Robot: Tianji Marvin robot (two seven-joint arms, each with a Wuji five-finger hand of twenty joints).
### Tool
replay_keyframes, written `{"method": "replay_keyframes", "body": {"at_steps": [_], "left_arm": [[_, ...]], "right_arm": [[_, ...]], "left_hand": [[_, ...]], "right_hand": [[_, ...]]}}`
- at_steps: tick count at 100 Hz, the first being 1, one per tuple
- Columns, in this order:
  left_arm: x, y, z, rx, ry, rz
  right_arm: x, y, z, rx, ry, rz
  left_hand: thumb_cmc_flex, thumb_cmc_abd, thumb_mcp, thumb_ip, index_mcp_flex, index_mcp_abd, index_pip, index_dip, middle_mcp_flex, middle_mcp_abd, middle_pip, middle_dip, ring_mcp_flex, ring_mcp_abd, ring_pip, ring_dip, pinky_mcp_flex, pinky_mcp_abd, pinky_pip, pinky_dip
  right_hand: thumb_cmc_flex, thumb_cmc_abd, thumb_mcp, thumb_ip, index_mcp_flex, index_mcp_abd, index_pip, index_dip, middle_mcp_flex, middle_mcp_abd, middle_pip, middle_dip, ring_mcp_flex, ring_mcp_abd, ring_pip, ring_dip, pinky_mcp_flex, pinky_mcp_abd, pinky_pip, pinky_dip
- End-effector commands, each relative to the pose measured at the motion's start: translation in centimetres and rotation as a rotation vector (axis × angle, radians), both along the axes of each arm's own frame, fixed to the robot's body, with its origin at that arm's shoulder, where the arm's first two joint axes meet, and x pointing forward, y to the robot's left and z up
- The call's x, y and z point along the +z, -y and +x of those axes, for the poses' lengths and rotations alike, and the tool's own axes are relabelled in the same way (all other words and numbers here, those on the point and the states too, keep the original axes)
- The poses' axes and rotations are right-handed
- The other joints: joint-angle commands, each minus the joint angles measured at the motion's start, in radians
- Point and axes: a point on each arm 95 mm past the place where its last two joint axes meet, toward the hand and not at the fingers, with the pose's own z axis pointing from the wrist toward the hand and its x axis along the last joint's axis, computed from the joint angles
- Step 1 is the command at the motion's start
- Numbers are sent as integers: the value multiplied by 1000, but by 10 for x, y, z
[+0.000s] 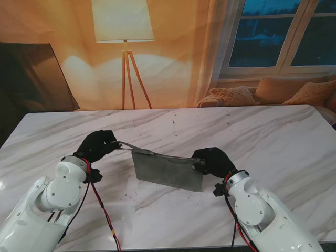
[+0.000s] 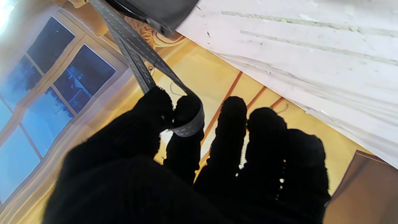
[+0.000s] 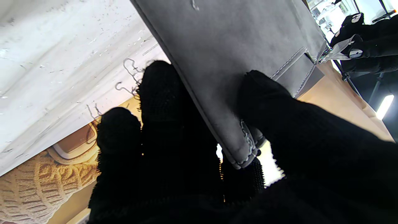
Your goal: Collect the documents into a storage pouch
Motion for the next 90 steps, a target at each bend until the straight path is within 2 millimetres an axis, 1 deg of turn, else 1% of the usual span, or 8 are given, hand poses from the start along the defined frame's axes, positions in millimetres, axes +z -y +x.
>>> {"method": "replay_keyframes", "body": {"at_steps": [1, 57, 72, 90], "left_arm": [[-5, -11, 0, 31, -8, 7], [-8, -48, -6, 161, 24, 51], [-9, -53, -7, 176, 22, 55], [-9, -51, -7, 175, 20, 52]], "right_arm": [[-6, 3, -2, -9, -26, -15], [-11, 4, -3, -19, -36, -19], [-11, 4, -3, -19, -39, -20], [-12, 3, -3, -18, -40, -19]], "left_hand": [[19, 15, 16, 17, 1, 24, 41, 6, -8, -8, 2, -12, -1, 77, 5, -1, -1, -67, 13, -5], [18, 14, 17, 15, -2, 25, 43, 3, -9, -9, 3, -12, -2, 78, 6, -1, -2, -67, 13, -5], [18, 15, 16, 15, -1, 26, 43, 2, -9, -8, 3, -12, -2, 78, 6, -1, -2, -67, 13, -4], [19, 13, 15, 15, -2, 24, 43, 1, -11, -8, 1, -13, -4, 78, 5, -2, -4, -67, 12, -5]], "right_hand": [[68, 34, 86, 35, 107, -44, 93, 53, 30, 48, 20, 12, 13, -33, 32, 5, -7, -1, 35, -11], [69, 34, 86, 35, 109, -43, 89, 68, 29, 50, 22, 13, 12, -33, 35, 4, -9, 1, 36, -12], [69, 35, 86, 35, 108, -44, 88, 70, 28, 48, 22, 12, 10, -32, 35, 4, -11, 0, 36, -13], [68, 36, 85, 35, 107, -43, 87, 72, 27, 49, 23, 12, 10, -33, 35, 4, -11, 0, 36, -13]]}}
